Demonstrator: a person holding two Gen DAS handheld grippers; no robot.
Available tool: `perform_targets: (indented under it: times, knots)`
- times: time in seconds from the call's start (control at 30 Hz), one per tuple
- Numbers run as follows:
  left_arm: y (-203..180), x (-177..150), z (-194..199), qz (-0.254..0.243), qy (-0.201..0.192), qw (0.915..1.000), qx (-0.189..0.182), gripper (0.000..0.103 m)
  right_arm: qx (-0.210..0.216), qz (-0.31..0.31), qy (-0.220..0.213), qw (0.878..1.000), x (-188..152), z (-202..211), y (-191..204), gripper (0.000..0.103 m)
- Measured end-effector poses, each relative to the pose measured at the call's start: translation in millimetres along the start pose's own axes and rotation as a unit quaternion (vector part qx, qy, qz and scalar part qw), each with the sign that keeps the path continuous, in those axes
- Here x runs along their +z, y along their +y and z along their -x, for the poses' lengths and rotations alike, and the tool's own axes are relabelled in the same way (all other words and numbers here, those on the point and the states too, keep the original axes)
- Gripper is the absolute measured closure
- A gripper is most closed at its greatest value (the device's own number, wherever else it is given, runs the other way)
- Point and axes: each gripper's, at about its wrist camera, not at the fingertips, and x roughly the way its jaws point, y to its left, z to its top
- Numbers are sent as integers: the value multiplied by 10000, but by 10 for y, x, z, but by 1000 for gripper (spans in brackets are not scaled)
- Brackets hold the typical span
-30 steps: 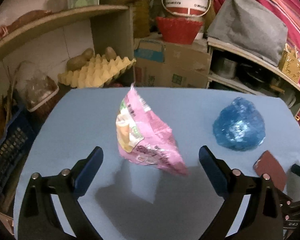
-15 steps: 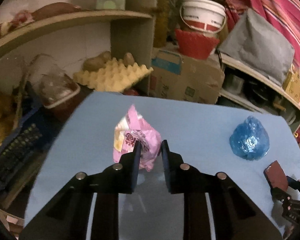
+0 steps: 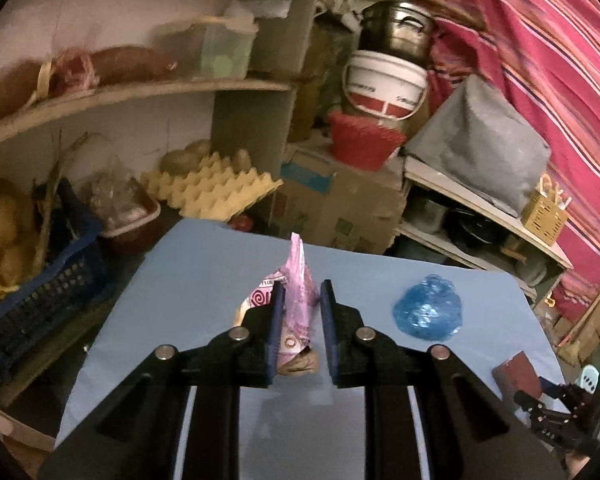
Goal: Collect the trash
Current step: 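Carry the pink packet and the maroon pad over the basket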
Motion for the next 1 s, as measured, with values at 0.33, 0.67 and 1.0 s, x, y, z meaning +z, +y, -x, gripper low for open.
perform_targets:
  times: [0.33,0.67,1.0]
  knots:
    - [-752,-746,27,-1018,805,9912,-248,63,-351,94,-91,9993,-293,456,-329,44]
    - [-737,-688,229,-997,663,9925,250,23,-423,7,-166,9990,-490,767,-581,44]
    - [-713,-1015,-304,-1176,1712,9761,646,65,-529,-17,-144,9985,-550,815,-658,44]
